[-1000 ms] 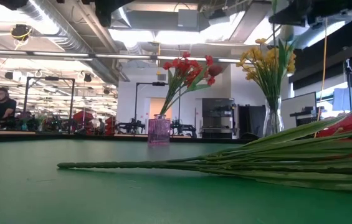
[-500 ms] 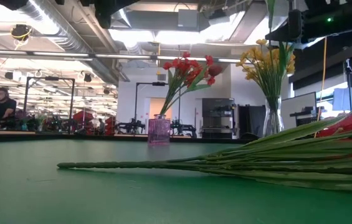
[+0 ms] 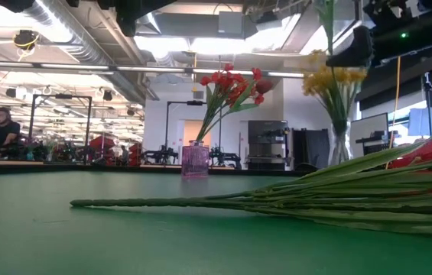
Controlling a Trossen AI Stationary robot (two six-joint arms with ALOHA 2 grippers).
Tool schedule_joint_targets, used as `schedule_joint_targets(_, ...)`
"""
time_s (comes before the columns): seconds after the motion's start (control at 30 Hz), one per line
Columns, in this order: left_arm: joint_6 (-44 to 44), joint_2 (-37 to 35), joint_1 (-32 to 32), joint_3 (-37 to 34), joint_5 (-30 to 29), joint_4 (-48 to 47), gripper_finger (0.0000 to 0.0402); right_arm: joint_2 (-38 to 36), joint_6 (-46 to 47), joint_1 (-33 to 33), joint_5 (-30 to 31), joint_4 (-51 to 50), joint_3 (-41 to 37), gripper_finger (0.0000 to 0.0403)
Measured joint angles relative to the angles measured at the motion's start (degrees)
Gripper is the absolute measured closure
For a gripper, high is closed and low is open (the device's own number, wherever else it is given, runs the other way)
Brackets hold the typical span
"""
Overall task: Sort flowers into vase by color
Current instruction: Put the white flower into the transparent vase
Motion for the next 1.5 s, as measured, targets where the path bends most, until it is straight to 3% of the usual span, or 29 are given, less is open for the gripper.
schedule_joint_targets(0.33, -0.2, 0.0, 0.0, 0.0, 0.0, 0.0, 0.0245, 0.0, 2.4, 0.0, 1.5, -0.9, 0.0, 0.0398)
schedule_joint_targets(0.63, -0.5, 0.0, 0.0, 0.0, 0.0, 0.0, 0.0245, 0.0, 2.5, 0.1, 10.4, -0.9, 0.0, 0.0395)
schedule_joint_targets(0.93, -0.5, 0.0, 0.0, 0.0, 0.0, 0.0, 0.0245, 0.0, 6.1, 0.1, 15.6, -1.2, 0.0, 0.0394)
schedule_joint_targets(1.5, -1.0, 0.0, 0.8, 0.0, 0.0, -0.9, 0.0245, 0.7, 25.9, 0.1, 19.4, -18.0, 0.0, 0.0393)
